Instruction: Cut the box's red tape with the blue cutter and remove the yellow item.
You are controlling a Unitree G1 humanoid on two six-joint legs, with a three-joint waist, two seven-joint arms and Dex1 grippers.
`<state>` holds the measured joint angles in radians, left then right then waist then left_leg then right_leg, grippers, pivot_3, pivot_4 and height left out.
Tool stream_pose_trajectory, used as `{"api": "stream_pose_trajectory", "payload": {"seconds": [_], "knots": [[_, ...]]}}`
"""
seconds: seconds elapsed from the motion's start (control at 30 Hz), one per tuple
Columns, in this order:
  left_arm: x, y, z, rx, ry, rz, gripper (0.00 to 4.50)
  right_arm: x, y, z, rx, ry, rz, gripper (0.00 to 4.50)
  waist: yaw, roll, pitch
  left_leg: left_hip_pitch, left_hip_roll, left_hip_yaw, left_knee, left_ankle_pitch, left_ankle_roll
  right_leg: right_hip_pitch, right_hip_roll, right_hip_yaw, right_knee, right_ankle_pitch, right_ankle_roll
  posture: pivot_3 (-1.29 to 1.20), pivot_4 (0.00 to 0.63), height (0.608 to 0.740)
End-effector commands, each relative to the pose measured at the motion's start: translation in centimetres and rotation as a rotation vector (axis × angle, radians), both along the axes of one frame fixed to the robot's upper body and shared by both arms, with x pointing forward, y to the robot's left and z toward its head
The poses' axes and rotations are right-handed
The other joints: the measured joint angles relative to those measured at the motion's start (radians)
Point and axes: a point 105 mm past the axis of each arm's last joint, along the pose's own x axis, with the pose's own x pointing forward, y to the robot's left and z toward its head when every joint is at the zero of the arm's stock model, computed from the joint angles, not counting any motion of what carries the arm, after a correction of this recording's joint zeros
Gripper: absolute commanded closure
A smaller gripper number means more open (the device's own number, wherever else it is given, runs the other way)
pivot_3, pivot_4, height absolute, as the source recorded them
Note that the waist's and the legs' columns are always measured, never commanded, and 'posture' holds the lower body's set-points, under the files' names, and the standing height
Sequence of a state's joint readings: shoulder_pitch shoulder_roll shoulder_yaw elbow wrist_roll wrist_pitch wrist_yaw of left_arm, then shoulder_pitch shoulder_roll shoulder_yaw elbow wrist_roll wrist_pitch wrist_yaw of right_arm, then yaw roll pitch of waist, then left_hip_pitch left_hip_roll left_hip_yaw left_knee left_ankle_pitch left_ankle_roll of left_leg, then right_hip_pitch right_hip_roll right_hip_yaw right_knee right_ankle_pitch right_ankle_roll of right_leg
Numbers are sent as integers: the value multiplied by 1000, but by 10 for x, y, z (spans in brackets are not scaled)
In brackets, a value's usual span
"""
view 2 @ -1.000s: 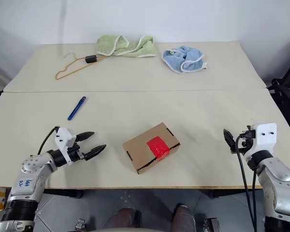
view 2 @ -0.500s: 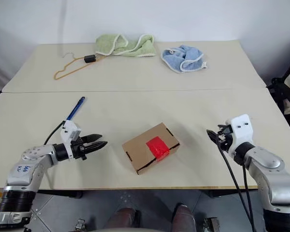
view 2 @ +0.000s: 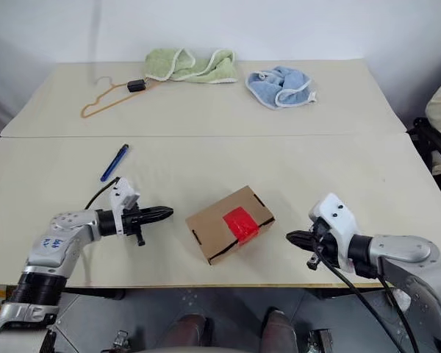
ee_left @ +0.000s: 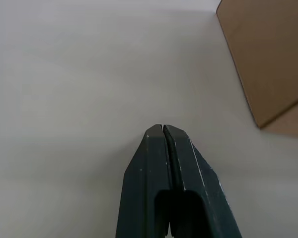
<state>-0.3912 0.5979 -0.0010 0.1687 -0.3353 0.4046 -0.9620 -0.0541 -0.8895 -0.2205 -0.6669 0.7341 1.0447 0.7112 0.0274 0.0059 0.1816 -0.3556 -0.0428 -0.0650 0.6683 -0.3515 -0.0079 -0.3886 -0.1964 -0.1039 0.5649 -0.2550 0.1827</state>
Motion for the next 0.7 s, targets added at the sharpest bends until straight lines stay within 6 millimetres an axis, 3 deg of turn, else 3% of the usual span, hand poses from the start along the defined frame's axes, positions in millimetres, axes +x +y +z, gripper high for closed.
{"api": "stream_pose_trajectory", "payload": {"seconds": [0.03, 0.23, 0.5, 0.7], "knots": [[9, -18, -3, 30, -28, -65, 4470, 8, 15, -1, 10, -22, 35, 4500, 2, -1, 0, 0, 0, 0, 0, 0, 0, 0, 0, 0, 1, 0, 0, 0, 150, 740], [10, -57, -2, 12, -33, -229, 4470, 24, 20, 3, 36, -52, 42, 4500, 2, -1, 0, -1, -1, 0, 1, 0, 0, -1, 0, 0, 0, 0, 0, 0, 150, 740], [-1, -81, -6, 27, 1, -377, 4470, 81, 15, 32, 85, -200, -62, 4500, -5, -2, 1, -2, 0, 3, 5, 0, 0, -2, 1, 2, 2, 1, 0, 0, 150, 740], [-4, -94, -6, 36, -11, -426, 4470, 100, 13, 45, 54, -272, -101, 4500, 1, -2, 1, -4, 0, 2, 8, 0, 0, -3, 1, 2, 3, 1, 0, 0, 150, 740]]}}
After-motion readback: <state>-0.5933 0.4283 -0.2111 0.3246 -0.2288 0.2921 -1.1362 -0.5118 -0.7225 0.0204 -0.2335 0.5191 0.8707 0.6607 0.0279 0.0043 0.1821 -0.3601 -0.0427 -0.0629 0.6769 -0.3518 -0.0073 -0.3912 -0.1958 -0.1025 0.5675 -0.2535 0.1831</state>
